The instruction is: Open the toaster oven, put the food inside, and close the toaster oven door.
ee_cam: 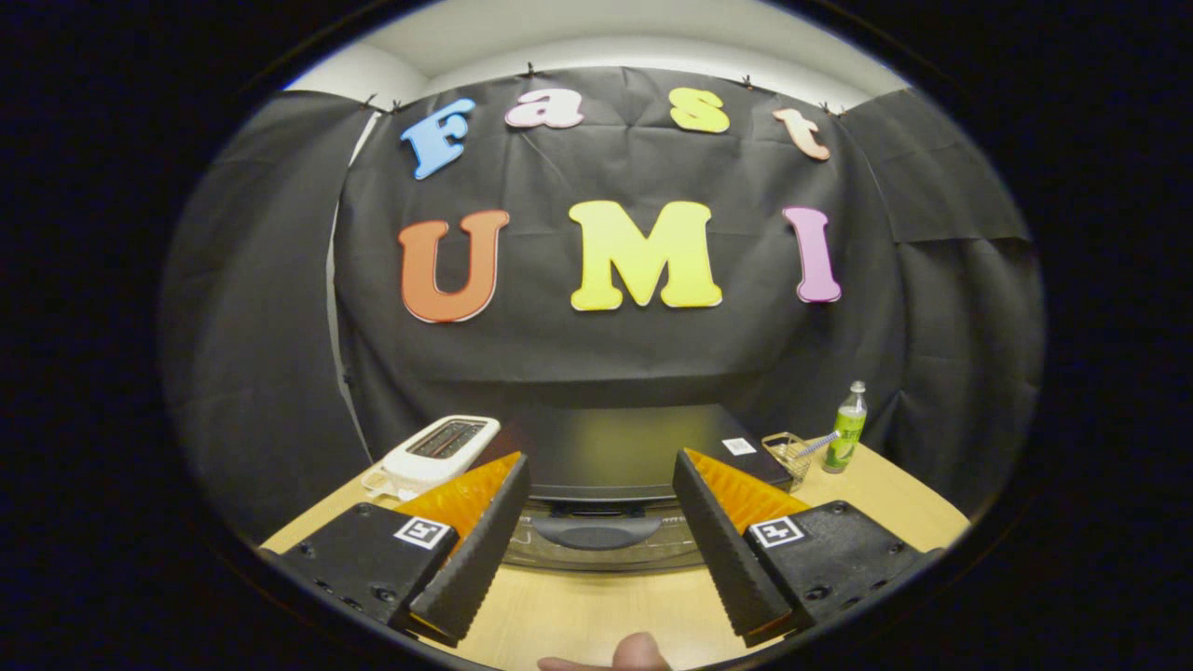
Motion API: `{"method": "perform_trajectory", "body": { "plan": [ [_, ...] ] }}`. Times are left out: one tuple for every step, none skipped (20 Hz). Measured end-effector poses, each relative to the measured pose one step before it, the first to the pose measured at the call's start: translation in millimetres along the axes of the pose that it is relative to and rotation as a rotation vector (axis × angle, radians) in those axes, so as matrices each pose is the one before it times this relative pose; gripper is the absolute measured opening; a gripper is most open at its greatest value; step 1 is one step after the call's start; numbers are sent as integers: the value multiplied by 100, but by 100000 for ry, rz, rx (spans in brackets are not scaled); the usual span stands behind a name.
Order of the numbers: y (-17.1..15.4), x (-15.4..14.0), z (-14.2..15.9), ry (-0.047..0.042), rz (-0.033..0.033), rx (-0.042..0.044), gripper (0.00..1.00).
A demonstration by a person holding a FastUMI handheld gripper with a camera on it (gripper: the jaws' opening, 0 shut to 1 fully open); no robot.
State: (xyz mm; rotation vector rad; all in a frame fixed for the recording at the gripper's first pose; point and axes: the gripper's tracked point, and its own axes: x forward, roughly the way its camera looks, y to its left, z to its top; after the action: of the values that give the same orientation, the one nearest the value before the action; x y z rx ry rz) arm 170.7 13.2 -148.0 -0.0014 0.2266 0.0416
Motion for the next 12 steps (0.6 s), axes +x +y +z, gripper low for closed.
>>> {"method": "perform_trajectory", "body": {
  "plan": [
    [-237, 831, -348, -534, -77, -62, 100],
    [-102, 901, -355, 160, 276, 512, 100],
    [-56, 838, -637, 561, 240, 139, 100],
    [26, 734, -564, 1071, 392, -96, 100],
    [-33, 810, -405, 393, 209, -1015, 100],
    [-68, 491, -350, 339, 47, -685, 100],
    [129, 510, -498, 491, 116, -515, 100],
    [-37, 616, -401, 160, -416, -1315, 100],
    [-135, 550, -461, 345, -1221, -2149, 100],
    [-150, 693, -805, 1503, -1353, -1491, 100],
    [-17, 599, -540, 986, -864, -1215, 100],
    [214, 265, -26, -675, 264, -375, 100]
  ]
}}
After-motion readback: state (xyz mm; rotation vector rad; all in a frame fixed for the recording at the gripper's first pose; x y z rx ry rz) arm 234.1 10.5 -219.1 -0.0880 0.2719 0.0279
